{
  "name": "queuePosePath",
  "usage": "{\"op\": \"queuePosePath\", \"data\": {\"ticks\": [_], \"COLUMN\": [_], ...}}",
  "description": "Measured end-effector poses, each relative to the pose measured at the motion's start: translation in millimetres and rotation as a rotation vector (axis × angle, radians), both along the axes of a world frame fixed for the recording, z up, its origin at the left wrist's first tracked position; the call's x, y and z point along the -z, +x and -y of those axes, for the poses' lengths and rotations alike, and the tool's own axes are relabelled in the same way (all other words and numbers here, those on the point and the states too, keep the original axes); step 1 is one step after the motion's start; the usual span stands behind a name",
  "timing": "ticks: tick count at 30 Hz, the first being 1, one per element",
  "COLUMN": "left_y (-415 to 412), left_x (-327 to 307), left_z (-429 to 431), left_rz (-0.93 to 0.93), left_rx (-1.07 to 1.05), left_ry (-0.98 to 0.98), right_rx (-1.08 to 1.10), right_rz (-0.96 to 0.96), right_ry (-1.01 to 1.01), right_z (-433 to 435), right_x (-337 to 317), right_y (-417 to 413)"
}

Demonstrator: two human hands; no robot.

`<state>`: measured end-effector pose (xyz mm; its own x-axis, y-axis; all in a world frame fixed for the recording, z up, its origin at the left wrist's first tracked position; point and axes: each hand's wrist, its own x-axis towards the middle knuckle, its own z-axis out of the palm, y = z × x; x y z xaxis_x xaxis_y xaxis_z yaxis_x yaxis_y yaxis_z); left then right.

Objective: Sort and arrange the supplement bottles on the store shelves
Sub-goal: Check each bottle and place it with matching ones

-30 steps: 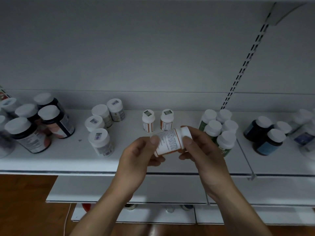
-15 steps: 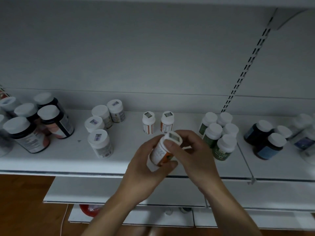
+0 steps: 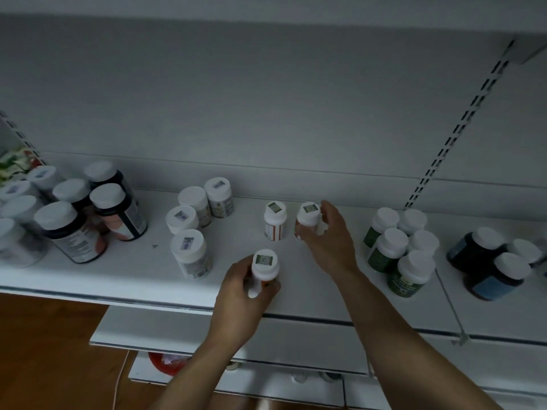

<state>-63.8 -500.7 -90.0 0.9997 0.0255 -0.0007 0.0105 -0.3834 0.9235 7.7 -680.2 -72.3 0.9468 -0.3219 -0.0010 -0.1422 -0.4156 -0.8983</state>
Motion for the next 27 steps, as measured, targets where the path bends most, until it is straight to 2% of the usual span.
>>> {"op": "queuePosePath", "data": {"ticks": [8,13,16,19,21,24,27], "left_y": [44,75,70,34,8,-15,-19], "left_x": [0,2,3,-3,-10,-22,-35], "left_z": [10,19,16,6,2,6,14], "left_rz": [-0.01,-0.03,-0.023,0.094,0.162,0.152,0.172], "left_rx": [-0.006,0.045,0.054,-0.023,0.094,0.342,0.352], "left_ry": [-0.047,0.027,0.0,-0.02,-0.038,-0.042,-0.107], "right_rx": [-0.013,-0.005,-0.013,-0.04,-0.056,-0.103,-0.144], "right_rz": [0.019,0.028,0.038,0.03,0.03,0.075,0.244], "right_ry": [0.055,0.155,0.164,0.124,0.101,0.057,-0.03], "right_z": [2,2,3,2,0,-10,-26], "right_x": [6,2,-1,-9,-15,-30,-51], "right_y": [-18,-59,-77,-92,-101,-112,-122]}}
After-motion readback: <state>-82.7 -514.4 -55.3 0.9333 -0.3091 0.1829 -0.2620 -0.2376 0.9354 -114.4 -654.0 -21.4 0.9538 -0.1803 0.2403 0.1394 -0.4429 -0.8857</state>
